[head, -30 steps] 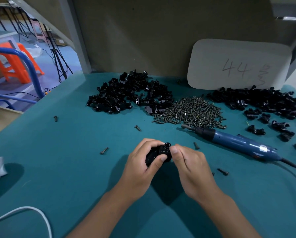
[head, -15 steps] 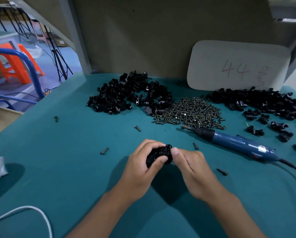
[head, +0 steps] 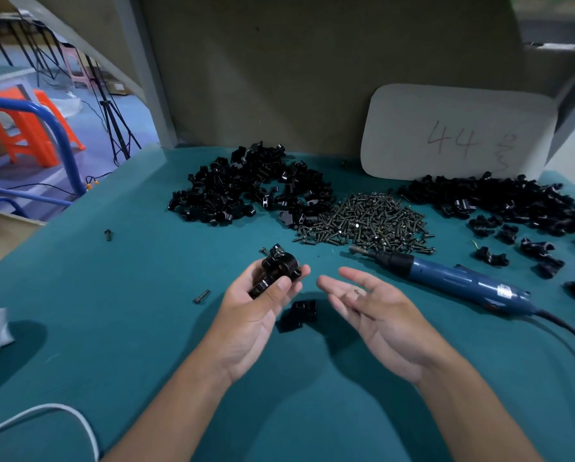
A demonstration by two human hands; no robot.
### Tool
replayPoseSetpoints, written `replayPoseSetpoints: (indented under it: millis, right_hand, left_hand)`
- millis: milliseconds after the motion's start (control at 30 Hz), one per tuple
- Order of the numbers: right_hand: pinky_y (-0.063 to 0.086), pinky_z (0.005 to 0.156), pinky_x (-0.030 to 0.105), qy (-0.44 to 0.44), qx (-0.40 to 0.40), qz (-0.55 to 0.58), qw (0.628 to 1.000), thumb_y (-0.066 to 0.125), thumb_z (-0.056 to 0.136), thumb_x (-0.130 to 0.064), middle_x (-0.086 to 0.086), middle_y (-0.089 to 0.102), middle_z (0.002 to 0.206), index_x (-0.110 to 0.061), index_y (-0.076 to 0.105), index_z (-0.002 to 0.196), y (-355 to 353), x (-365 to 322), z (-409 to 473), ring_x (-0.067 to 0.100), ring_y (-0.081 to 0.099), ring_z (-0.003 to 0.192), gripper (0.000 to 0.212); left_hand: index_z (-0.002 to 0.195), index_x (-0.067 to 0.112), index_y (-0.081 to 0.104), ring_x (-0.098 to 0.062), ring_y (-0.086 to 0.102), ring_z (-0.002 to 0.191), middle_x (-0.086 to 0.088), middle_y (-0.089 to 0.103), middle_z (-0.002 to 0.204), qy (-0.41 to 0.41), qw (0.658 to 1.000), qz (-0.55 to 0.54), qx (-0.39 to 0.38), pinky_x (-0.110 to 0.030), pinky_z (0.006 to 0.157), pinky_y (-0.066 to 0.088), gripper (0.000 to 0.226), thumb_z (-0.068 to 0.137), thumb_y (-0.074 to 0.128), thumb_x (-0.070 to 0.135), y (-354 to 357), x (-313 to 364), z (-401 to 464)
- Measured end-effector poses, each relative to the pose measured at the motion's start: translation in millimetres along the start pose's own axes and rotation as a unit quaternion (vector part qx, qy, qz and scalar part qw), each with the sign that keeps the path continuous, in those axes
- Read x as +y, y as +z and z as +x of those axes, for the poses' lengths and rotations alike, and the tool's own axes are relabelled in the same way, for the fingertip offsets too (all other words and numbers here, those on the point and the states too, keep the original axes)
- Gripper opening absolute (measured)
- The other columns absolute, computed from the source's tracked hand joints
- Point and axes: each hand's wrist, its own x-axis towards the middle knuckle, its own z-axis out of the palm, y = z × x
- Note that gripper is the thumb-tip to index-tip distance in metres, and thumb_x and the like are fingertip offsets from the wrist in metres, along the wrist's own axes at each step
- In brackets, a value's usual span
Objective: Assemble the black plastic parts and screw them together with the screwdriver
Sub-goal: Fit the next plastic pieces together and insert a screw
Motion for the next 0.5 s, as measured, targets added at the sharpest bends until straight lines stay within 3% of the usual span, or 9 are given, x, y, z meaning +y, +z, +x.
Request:
replayPoseSetpoints:
  millis: [133, 233, 333, 400, 500]
  right_hand:
    - [0.060, 0.083, 0.028, -0.009, 0.025, -0.018, 1.000, 0.039, 0.108, -0.011, 0.017, 0.071, 0.123, -0.005, 0.046, 0.130, -1, -1, 1, 0.027, 0.069, 0.115, 0.024]
    - [0.055, 0.078, 0.029, -0.053, 0.033, -0.122, 0.991, 0.043, 0.105, -0.025, 0.006, 0.073, 0.123, -0.012, 0.049, 0.113, 3, 1, 0, 0.014, 0.071, 0.105, 0.016]
    - [0.046, 0.073, 0.022, -0.143, 0.056, -0.264, 0.952, 0.056, 0.091, -0.040, -0.018, 0.070, 0.096, -0.029, 0.065, 0.100, 7, 5, -3, 0.004, 0.057, 0.080, 0.017]
    - [0.045, 0.068, 0.018, -0.188, 0.063, -0.293, 0.935, 0.061, 0.086, -0.040, -0.018, 0.058, 0.077, -0.035, 0.073, 0.097, 10, 6, -5, 0.005, 0.049, 0.070, 0.017]
    - [0.050, 0.070, 0.018, -0.235, 0.053, -0.290, 0.926, 0.066, 0.088, -0.029, -0.012, 0.067, 0.081, -0.027, 0.075, 0.102, 16, 7, -7, 0.005, 0.058, 0.073, 0.017]
  left_hand:
    - [0.122, -0.005, 0.056, -0.032, 0.066, 0.120, -0.013, 0.072, 0.116, -0.015, 1.000, 0.012, -0.022, -0.025, 0.092, 0.055, 0.052, 0.077, 0.076, 0.012, -1, 0, 0]
    - [0.122, -0.002, 0.058, -0.028, 0.067, 0.116, -0.009, 0.072, 0.111, -0.019, 0.998, 0.044, -0.027, -0.027, 0.091, 0.055, 0.052, 0.077, 0.077, 0.014, -2, -3, 0]
    - [0.123, 0.002, 0.060, -0.019, 0.065, 0.105, -0.003, 0.072, 0.106, -0.020, 0.996, 0.090, -0.015, -0.024, 0.085, 0.055, 0.045, 0.081, 0.073, 0.011, -4, -4, 0]
    - [0.123, 0.001, 0.059, -0.016, 0.065, 0.103, -0.001, 0.072, 0.104, -0.020, 0.994, 0.105, -0.014, -0.022, 0.081, 0.053, 0.044, 0.082, 0.071, 0.009, -4, -5, 1]
    - [0.123, 0.001, 0.060, -0.016, 0.066, 0.103, -0.003, 0.072, 0.105, -0.024, 0.993, 0.114, -0.018, -0.022, 0.081, 0.053, 0.042, 0.082, 0.070, 0.007, -4, -6, 0]
